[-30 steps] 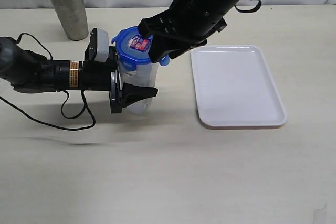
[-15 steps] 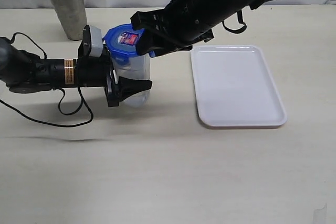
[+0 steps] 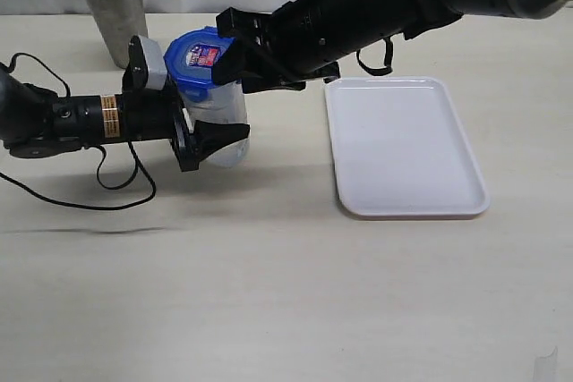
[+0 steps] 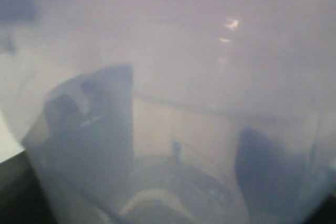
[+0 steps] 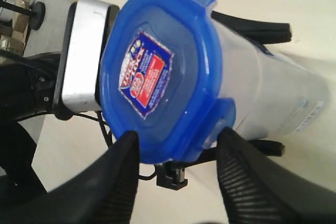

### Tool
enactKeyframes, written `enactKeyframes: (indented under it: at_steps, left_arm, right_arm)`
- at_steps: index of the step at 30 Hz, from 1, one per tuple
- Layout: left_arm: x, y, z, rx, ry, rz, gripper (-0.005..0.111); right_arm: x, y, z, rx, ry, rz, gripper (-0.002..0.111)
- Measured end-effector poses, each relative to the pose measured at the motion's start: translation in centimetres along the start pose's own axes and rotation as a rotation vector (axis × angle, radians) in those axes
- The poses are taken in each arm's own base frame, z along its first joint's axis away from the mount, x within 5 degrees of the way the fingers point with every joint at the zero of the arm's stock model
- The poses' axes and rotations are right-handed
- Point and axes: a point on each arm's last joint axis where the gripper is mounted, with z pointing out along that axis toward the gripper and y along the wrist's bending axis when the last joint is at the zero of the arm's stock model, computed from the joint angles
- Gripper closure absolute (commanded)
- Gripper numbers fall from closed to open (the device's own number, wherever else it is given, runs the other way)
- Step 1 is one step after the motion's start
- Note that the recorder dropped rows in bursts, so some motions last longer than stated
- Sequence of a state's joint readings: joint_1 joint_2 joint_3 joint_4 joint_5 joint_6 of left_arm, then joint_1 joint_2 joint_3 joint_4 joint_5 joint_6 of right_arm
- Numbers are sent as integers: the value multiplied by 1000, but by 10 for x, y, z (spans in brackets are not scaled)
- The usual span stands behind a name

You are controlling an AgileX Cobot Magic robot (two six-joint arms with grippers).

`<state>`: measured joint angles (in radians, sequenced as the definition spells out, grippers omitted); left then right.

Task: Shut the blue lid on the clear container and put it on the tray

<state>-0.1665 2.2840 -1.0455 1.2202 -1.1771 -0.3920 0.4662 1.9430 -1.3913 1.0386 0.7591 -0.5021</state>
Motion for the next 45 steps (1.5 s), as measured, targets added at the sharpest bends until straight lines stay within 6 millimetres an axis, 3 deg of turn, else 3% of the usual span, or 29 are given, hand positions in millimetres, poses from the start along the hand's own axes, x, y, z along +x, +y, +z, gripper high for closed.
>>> enactKeyframes:
  at_steps: [6,11,17,24,29,32,35,45]
  left_arm:
    - [0,-1,0,8,4,11,107]
    - [1,-4,-1,50,7,1,107]
    - [0,-11,-1,122,0,11,107]
    - [-1,-18,0,188,7,146,107]
    - [-2,-22,0,228,-14,272,107]
    - [-2,-24,2,237,-16,287,107]
    - [-2,-24,2,237,-17,293,107]
    - [-2,-24,3,234,-18,293,107]
  right_arm:
    - [1,4,-7,26,2,-54,66]
    - [6,12,-15,61,30,-153,54]
    - [16,26,-31,85,93,-264,52]
    - [15,54,-78,170,14,-392,53]
    - [9,57,-90,243,7,-525,53]
    - [-1,58,-86,246,26,-558,53]
    - [-10,54,-71,229,153,-615,55]
    - [-13,41,-51,201,223,-759,60]
